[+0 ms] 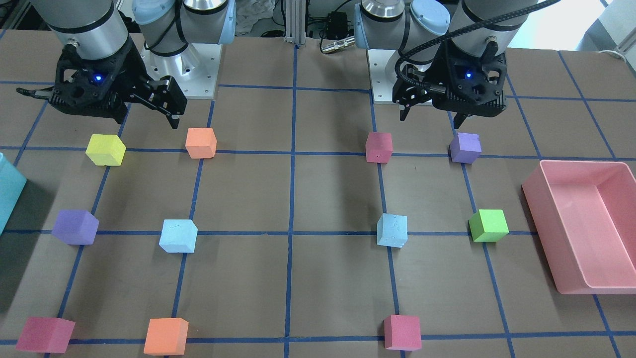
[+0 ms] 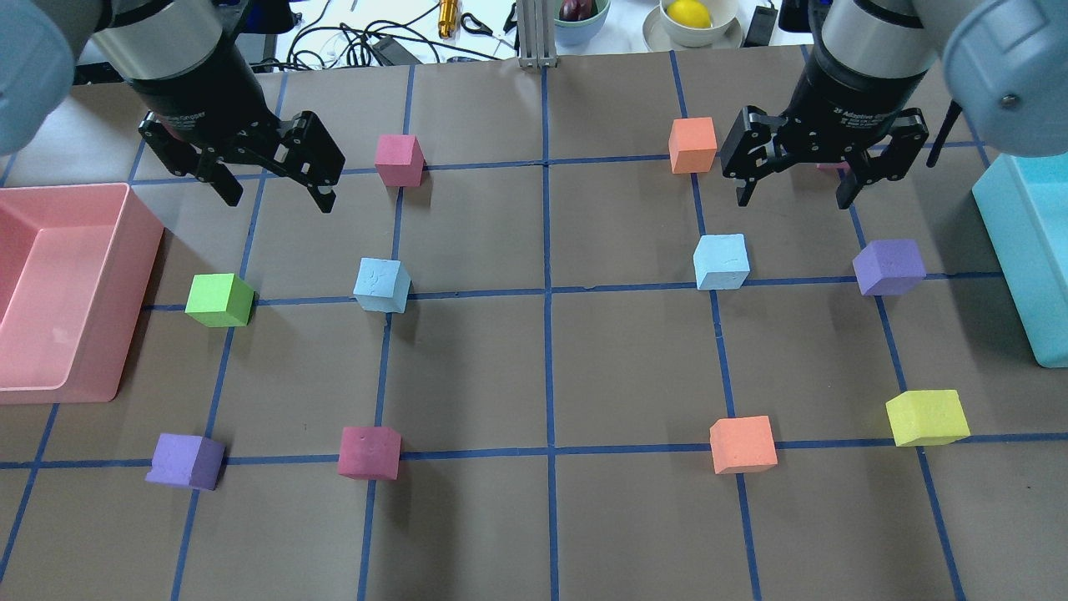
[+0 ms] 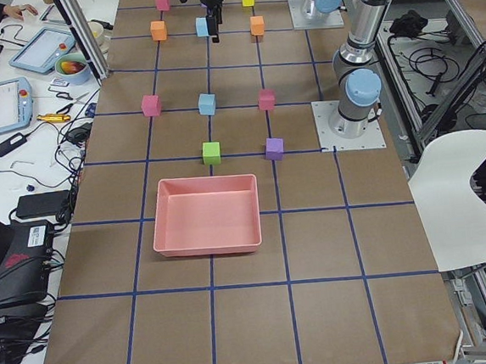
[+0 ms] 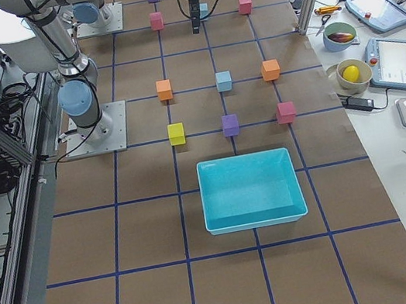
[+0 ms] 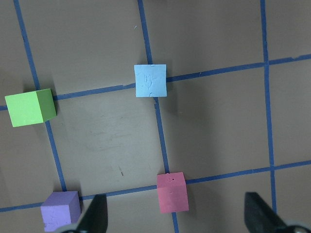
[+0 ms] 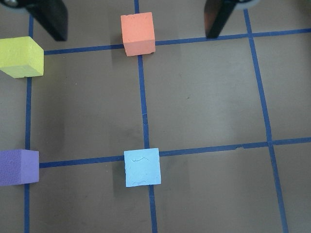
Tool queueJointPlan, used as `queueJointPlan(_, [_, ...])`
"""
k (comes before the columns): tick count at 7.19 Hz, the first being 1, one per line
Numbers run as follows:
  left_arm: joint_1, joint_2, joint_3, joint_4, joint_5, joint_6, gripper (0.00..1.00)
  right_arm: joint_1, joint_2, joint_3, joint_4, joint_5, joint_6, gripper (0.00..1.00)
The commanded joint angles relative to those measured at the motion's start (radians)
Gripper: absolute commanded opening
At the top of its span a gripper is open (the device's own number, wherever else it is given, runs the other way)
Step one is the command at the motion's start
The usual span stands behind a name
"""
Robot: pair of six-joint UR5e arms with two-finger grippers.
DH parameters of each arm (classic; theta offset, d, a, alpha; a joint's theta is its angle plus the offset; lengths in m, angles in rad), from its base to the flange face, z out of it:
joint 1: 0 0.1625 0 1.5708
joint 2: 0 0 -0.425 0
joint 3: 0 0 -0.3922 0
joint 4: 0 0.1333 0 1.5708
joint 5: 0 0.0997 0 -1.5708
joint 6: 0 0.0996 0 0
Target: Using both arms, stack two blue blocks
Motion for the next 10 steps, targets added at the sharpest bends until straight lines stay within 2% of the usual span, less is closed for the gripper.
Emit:
queueJointPlan(1, [0.0, -0.005, -0.002, 0.016, -0.001, 0.0, 1.0, 0.0, 0.001, 0.002, 0.003, 0.0, 0.0, 1.0])
queueJointPlan(6, [0.003, -0.004, -0.002, 0.017, -0.002, 0.003, 1.0, -0.005, 0.013, 0.005, -0.008, 0.003, -0.022, 1.0])
queueJointPlan(8, [0.005, -0.005, -0.002, 0.018, -0.002, 0.006, 1.0, -0.008, 0.068, 0.005, -0.018, 0.002, -0.02, 1.0])
queueJointPlan(9, [0.005, -0.004, -0.002, 0.017, -0.001, 0.006, 1.0, -0.017, 0.114, 0.003, -0.043, 0.005, -0.013, 1.0])
queueJointPlan(10, [0.006, -0.004, -0.002, 0.017, -0.002, 0.006, 1.0, -0.037, 0.16, 0.005, -0.164, 0.002, -0.023, 1.0])
